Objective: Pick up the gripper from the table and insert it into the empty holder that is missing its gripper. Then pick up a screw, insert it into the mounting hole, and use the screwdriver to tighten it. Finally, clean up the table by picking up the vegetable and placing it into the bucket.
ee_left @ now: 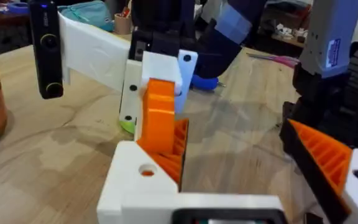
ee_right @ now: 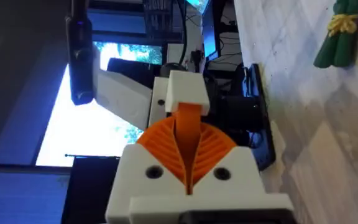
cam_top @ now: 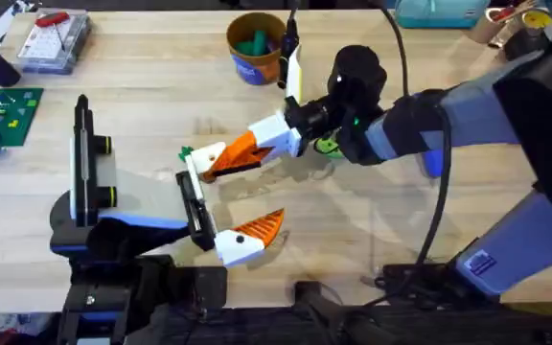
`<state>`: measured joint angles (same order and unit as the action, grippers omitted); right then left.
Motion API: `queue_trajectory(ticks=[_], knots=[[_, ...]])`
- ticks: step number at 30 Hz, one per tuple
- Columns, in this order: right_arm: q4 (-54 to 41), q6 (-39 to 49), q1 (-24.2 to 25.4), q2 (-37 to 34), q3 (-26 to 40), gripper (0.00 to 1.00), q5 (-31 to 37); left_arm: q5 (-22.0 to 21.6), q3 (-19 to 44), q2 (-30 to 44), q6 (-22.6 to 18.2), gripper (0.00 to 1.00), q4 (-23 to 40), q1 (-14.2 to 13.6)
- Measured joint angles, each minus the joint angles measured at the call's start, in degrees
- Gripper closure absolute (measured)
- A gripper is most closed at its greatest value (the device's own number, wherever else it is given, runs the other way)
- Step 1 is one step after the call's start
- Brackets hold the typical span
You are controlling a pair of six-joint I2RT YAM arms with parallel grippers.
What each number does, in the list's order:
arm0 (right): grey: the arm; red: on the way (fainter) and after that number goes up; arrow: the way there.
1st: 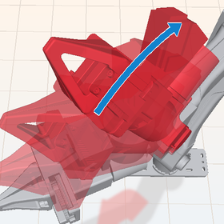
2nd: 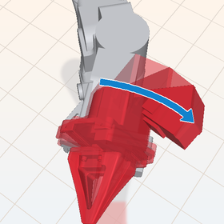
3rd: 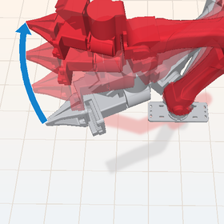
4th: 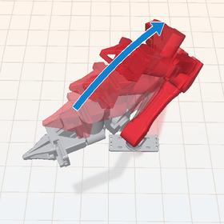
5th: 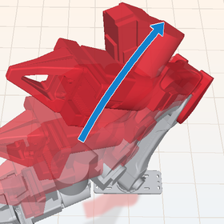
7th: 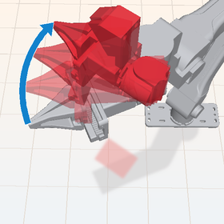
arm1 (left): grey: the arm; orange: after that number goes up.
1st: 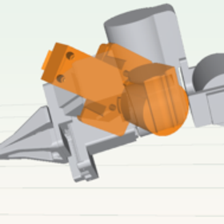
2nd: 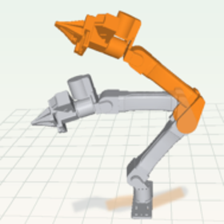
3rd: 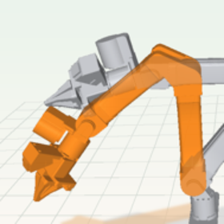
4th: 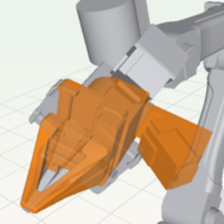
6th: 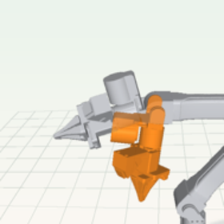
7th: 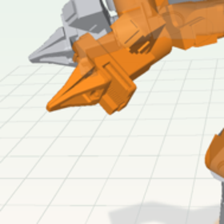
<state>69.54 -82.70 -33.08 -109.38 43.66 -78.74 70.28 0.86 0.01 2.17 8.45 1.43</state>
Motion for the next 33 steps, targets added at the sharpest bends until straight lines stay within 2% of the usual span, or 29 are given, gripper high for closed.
queue_trajectory(ticks=[23,25,30,31,33], knots=[[-0.1,-0.5,0.1,0.0,0.0,0.969,0.0,0.0,0.0,0.0,0.0,0.01,0.0,0.0],[-0.3,-0.8,0.2,-0.1,0.1,0.804,0.6,0.2,0.0,0.0,-0.2,0.01,0.0,0.0],[-0.4,-0.8,0.5,-1.0,0.3,0.079,3.9,2.4,0.0,0.0,-0.5,0.01,0.3,-0.7],[-0.5,-0.8,0.6,-1.0,0.3,0.026,4.3,2.6,0.0,0.0,-0.5,0.01,0.4,-0.8],[-0.4,-0.9,0.9,-1.0,0.4,0.008,4.8,3.0,0.0,0.0,-0.5,0.01,0.4,-0.8]])
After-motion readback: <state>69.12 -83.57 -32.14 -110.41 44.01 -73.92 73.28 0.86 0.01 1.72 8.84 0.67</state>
